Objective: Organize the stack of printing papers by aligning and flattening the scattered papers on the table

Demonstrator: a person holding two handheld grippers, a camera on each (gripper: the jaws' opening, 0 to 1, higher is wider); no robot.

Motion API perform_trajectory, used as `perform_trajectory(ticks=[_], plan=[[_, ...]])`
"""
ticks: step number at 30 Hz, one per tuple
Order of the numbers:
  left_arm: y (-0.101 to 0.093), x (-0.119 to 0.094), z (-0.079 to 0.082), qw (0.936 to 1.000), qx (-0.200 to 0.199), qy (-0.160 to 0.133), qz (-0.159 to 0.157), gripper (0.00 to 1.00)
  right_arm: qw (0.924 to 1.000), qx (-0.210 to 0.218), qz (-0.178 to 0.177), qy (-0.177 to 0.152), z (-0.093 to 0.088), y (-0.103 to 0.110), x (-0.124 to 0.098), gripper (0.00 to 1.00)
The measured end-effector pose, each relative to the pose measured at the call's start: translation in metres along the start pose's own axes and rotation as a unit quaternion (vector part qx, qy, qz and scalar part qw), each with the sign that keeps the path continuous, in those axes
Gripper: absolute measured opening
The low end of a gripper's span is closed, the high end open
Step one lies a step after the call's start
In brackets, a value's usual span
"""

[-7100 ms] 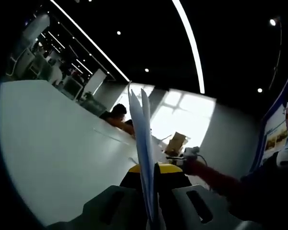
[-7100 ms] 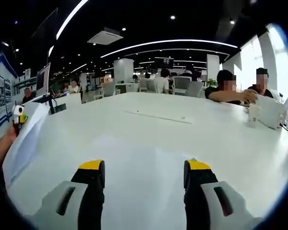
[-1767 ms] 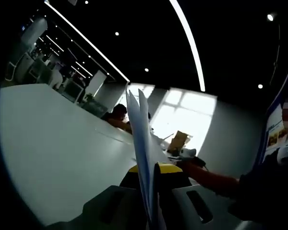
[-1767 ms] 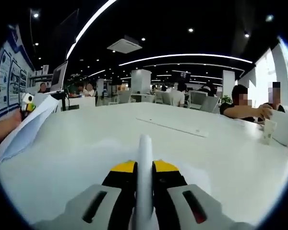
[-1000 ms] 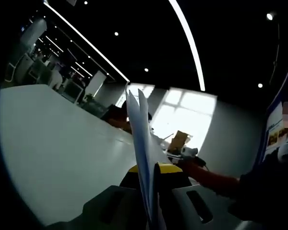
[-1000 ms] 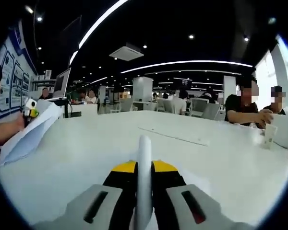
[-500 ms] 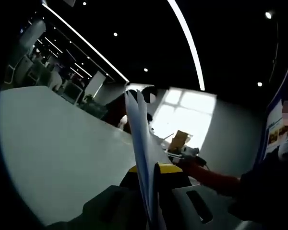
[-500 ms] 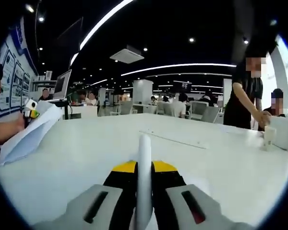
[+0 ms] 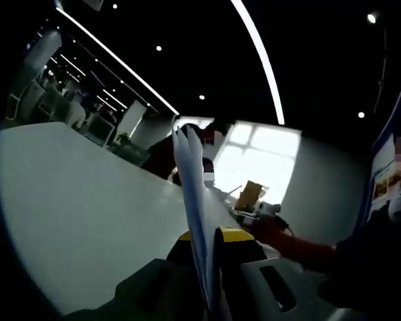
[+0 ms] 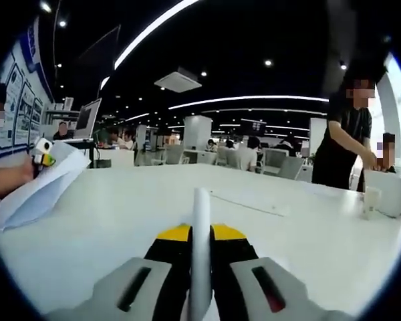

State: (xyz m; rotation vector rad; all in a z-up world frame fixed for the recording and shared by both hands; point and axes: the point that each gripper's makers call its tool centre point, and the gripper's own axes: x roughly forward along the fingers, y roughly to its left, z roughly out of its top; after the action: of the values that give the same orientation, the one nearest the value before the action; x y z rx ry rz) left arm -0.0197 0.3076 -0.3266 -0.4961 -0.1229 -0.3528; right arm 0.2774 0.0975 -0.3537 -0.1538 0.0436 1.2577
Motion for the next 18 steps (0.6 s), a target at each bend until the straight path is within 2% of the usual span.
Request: perform_trajectory(ticks=[6, 10, 13, 18], plan=[[0.001, 0.000, 0.000, 1.0000, 0.000, 0.001, 0.000, 0.06, 0.9999, -0.001, -0.009, -0.007, 0.005, -0.004, -0.001, 0.05], [0.002, 0.000, 0.000, 1.0000, 0.000, 0.001, -0.001, 0.06, 0.9997, -0.004, -0.018, -0.016, 0.017, -0.010, 0.000, 0.05], [0.002, 0.000, 0.001, 1.0000, 0.000, 0.001, -0.001, 0.06, 0.9996, -0.003, -0.019, -0.022, 0.026, -0.006, -0.003, 0.05], [0.002, 0.000, 0.001, 1.0000, 0.001, 0.001, -0.001, 0.07, 0.9997, -0.001, -0.017, -0.018, 0.028, -0.002, -0.006, 0.05]])
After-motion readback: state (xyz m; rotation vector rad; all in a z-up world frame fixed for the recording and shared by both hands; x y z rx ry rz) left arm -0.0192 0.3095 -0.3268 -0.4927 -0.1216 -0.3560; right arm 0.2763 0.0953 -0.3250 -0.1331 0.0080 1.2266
